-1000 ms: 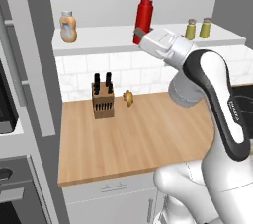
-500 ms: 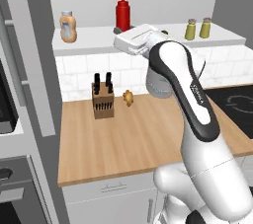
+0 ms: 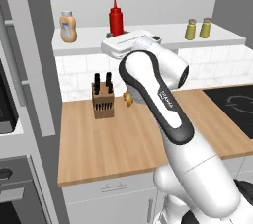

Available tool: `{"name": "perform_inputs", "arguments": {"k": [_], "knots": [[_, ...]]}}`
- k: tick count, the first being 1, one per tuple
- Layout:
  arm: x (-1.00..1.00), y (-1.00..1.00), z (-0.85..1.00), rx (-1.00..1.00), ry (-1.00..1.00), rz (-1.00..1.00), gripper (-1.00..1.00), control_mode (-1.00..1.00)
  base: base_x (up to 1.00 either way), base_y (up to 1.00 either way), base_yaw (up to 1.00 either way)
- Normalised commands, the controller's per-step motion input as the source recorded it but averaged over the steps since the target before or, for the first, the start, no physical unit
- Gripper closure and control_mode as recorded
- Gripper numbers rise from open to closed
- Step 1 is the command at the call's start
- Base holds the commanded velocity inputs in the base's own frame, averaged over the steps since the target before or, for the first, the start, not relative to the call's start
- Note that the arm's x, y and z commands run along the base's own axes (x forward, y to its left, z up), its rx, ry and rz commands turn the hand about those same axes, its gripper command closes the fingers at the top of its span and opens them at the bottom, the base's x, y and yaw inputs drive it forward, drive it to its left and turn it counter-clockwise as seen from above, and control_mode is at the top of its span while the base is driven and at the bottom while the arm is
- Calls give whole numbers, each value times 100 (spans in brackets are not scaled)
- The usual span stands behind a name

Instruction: Put the shaker and condiment bottle from the counter next to their counterparts in the cabinet.

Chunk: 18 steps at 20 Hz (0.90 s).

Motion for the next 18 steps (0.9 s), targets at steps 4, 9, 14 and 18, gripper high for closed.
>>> {"name": "perform_inputs", "arguments": {"k": [4,9,14,18], "knots": [[5,6,-51,9,6,-14,100,-100,0,0,0],[21,17,-19,0,7,-13,100,-100,0,0,0],[32,23,10,0,4,-11,100,-100,0,0,0],[33,12,5,0,4,-8,100,-100,0,0,0]]}}
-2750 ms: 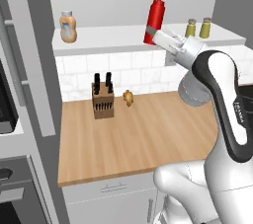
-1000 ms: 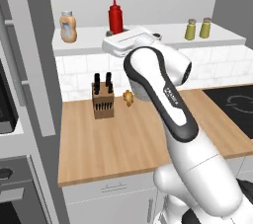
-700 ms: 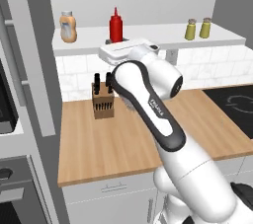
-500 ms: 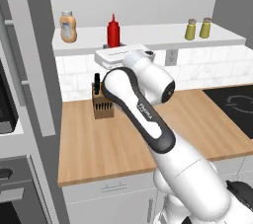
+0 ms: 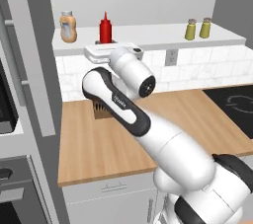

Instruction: Put the shaker and condiment bottle from the counter next to their counterparts in the cabinet.

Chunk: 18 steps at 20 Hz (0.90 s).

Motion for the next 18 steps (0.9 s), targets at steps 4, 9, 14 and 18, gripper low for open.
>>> {"name": "perform_inputs", "arguments": {"k": [4,9,14,18], "knots": [[35,9,0,0,2,-1,100,-100,0,0,0],[36,5,0,0,1,0,100,-100,0,0,0],[36,0,0,0,0,0,100,-100,0,0,0],[32,11,-2,0,0,0,100,-100,0,0,0]]}}
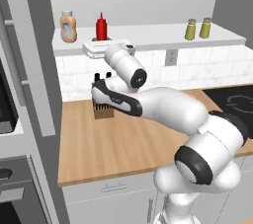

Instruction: Put the shaker and condiment bottle from the counter next to their counterparts in the cabinet.

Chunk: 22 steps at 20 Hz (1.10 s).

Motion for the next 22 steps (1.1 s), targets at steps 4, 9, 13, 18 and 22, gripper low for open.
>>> {"name": "perform_inputs", "arguments": {"k": [4,9,13,18,22], "knots": [[32,26,-10,0,0,0,100,-100,0,0,0],[22,50,-5,0,0,0,100,-100,0,0,0],[20,51,-2,0,0,0,100,-100,0,0,0],[18,54,-16,0,0,0,-100,-100,0,0,0],[11,35,-21,0,0,0,-100,-100,0,0,0]]}}
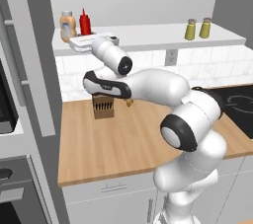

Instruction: Put the shaker and condiment bottle from the counter next to their counterparts in the cabinet.

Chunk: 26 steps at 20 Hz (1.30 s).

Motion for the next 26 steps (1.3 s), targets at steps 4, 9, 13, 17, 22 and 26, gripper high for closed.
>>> {"name": "perform_inputs", "arguments": {"k": [4,9,13,17,22,26], "knots": [[0,1,-5,0,-1,0,-100,-100,0,0,0],[0,0,-3,0,-1,0,-100,-100,0,0,0],[-1,0,-2,0,0,0,-100,-100,0,0,0],[-40,-15,0,0,-6,0,-100,-100,0,0,0],[-54,-47,0,0,-12,0,-100,-100,0,0,0],[-57,-72,0,0,-15,0,-100,-100,0,0,0]]}}
